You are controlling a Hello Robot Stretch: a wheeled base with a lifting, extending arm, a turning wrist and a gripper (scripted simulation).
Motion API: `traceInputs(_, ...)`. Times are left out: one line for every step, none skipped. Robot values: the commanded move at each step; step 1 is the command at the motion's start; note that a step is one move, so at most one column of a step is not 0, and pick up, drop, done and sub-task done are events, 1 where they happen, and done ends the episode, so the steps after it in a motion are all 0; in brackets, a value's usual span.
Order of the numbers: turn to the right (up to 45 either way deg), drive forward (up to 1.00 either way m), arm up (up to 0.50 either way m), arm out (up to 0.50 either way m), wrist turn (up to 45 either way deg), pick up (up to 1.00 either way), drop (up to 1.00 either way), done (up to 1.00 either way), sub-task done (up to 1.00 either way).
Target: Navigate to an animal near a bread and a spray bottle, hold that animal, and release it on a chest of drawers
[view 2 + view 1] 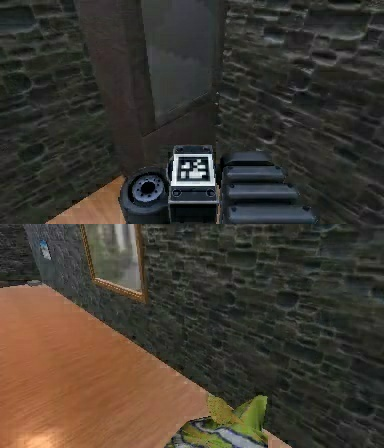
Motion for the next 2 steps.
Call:
traceInputs(-42.0, 0.00, 0.00, 0.00, 0.0, 0.00, 0.00, 0.00, 0.00)
traceInputs(0.0, 1.00, 0.00, 0.00, 0.0, 0.00, 0.00, 0.00, 0.00)
